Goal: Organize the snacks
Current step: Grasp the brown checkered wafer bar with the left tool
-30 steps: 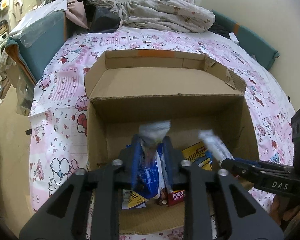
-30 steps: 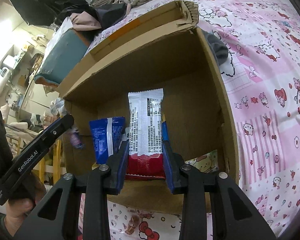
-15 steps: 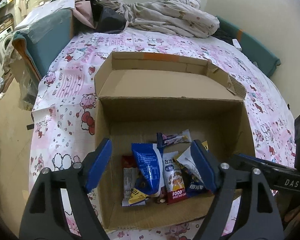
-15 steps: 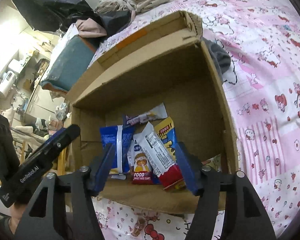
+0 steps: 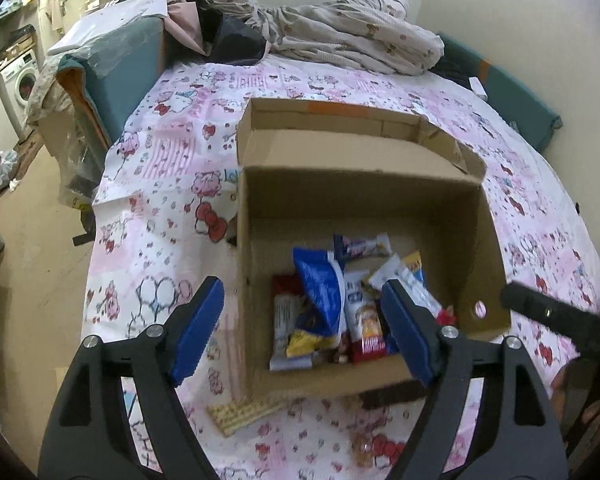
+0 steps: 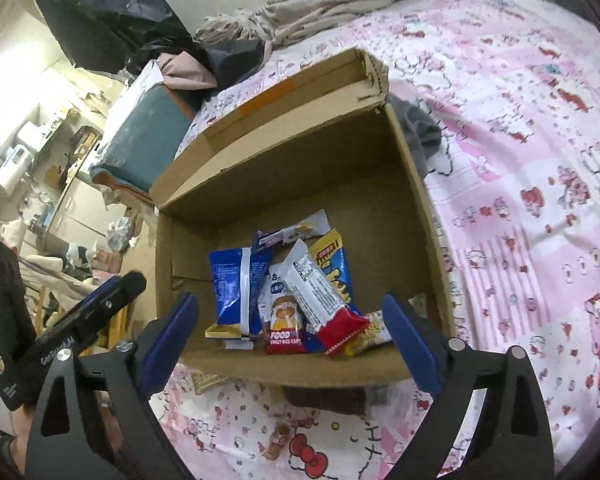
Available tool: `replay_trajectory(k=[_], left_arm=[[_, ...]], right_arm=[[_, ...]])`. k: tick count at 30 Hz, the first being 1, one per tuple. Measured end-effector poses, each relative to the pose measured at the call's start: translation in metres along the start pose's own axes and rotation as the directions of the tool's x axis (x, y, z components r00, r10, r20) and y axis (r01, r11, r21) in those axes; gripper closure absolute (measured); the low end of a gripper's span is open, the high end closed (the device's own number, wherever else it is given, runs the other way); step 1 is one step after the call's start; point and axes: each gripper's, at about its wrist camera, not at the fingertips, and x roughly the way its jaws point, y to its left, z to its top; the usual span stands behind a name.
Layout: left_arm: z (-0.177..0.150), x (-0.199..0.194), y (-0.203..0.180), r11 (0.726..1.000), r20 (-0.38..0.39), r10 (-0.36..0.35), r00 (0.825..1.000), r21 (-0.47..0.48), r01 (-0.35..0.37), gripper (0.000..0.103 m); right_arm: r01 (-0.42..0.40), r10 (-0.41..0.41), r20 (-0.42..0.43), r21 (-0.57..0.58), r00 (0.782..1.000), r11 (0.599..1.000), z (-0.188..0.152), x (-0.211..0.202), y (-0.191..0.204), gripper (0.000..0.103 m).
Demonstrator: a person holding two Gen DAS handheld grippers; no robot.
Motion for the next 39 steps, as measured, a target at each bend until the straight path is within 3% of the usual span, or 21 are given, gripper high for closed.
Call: replay_trajectory(k=[5, 12, 15, 21, 24, 26, 29, 32, 36, 39], left_arm=[[-0.018, -0.019, 0.009, 1.000, 0.023, 0.025, 0.999, -0.010, -0.024, 0.004], [-0.031, -0.032, 0.022, 1.000, -0.002, 0.012, 1.000, 0.014, -0.012, 0.004], [-0.030, -0.038, 0.036, 0.997, 0.006, 0.056, 0.998, 0.047, -0.056, 0.004], [-0.046, -0.003, 0.055, 0.992, -0.153, 0.107, 0.982, 0.076, -0.096, 0.005], [-0.063, 0.027, 0.046, 0.993, -0.288, 0.066, 0.955, 0.111, -0.036, 0.010], [-0.071, 0.044, 0.036, 0.987, -0.326, 0.079, 0.942, 0.160, -0.027, 0.012], [-0.081, 0.065, 0.022, 0.968, -0.353, 0.128, 0.927, 0.249, -0.038, 0.019], [-0.087, 0.082, 0.015, 0.959, -0.387, 0.134, 0.912, 0.281, -0.022, 0.023], [-0.093, 0.094, 0.007, 0.948, -0.382, 0.158, 0.910, 0.315, -0.032, 0.024], [-0.099, 0.099, 0.000, 0.942, -0.392, 0.157, 0.907, 0.334, -0.019, 0.039]], right_arm=[[0.009, -0.009, 0.010, 0.029, 1.000, 1.000, -0.015, -0.012, -0.005, 0.007], [-0.008, 0.009, -0.010, 0.079, 1.000, 0.997, -0.040, -0.024, -0.011, 0.007], [-0.007, 0.011, -0.030, 0.135, 1.000, 0.991, -0.050, -0.026, -0.020, 0.007], [-0.012, 0.038, -0.107, 0.231, 0.994, 0.973, -0.060, -0.014, -0.040, 0.007], [0.014, 0.020, -0.135, 0.246, 0.991, 0.969, -0.061, -0.008, -0.045, 0.007], [0.005, 0.036, -0.144, 0.272, 0.989, 0.962, -0.062, -0.006, -0.049, 0.007], [0.004, 0.041, -0.152, 0.284, 0.988, 0.959, -0.062, -0.005, -0.053, 0.007], [0.008, 0.039, -0.155, 0.292, 0.987, 0.956, -0.063, -0.007, -0.056, 0.007], [0.020, 0.032, -0.165, 0.309, 0.986, 0.951, -0.065, -0.008, -0.064, 0.007], [0.035, 0.025, -0.177, 0.325, 0.984, 0.945, -0.066, -0.006, -0.068, 0.007]])
